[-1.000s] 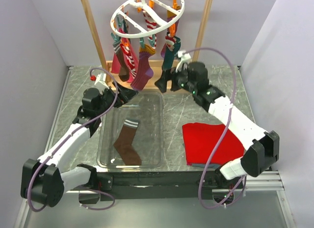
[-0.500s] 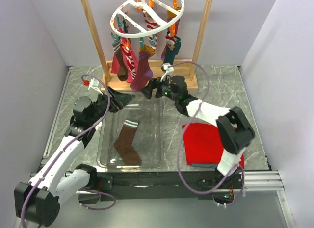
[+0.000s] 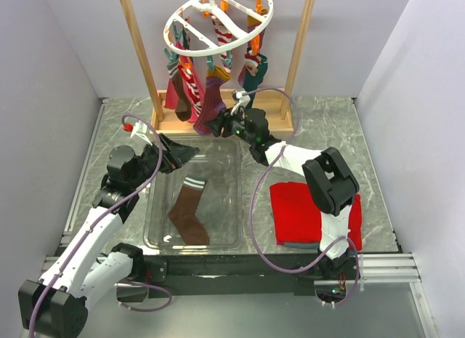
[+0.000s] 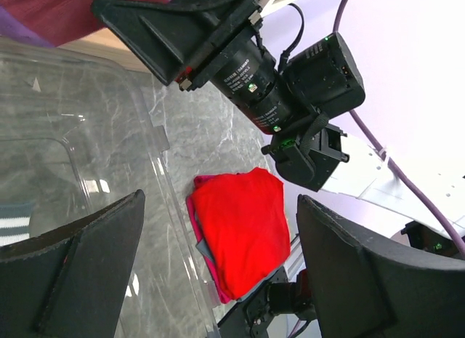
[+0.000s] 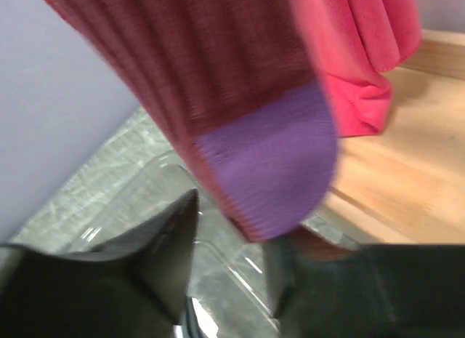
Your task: Remove the socks clipped to the hanger
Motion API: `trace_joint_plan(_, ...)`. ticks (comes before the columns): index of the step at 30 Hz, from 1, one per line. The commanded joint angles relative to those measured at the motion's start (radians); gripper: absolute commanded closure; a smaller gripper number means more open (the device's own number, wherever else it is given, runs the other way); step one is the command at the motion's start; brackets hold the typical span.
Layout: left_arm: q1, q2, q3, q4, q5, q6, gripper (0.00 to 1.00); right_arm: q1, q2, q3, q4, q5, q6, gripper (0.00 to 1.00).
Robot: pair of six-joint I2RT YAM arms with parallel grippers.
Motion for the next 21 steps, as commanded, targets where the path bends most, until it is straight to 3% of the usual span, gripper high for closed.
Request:
trace_joint_plan(1, -0.001, -0.011, 0.026, -0.005, 0.009, 0.03, 0.1, 0.003, -0.012, 0.016, 0.108, 0.0, 0.028, 0.63)
trace_joint_plan(2, -0.001, -0.008, 0.026, -0.007, 0.01, 0.032, 0.1, 0.003, -0.025, 0.007, 0.093, -0.001, 0.029, 0.78)
trace_joint_plan(5, -0.001, 0.003, 0.029, -0.017, 0.022, 0.036, 0.07, 0.008, -0.081, -0.018, 0.035, -0.013, 0.049, 1.0)
trace_joint_plan(12, -0.001, 0.077, 0.075, -0.054, 0.078, 0.058, 0.01, 0.019, -0.25, -0.027, -0.227, -0.085, 0.143, 1.0)
trace_joint_plan(16, -0.001, 0.13, 0.103, -0.051, 0.125, 0.061, 0.03, 0.025, -0.371, -0.047, -0.326, -0.138, 0.198, 1.0)
trace_joint_plan(21, -0.001, 0.133, 0.088, 0.051, 0.193, 0.029, 0.04, 0.029, -0.456, -0.061, -0.427, -0.187, 0.25, 1.0)
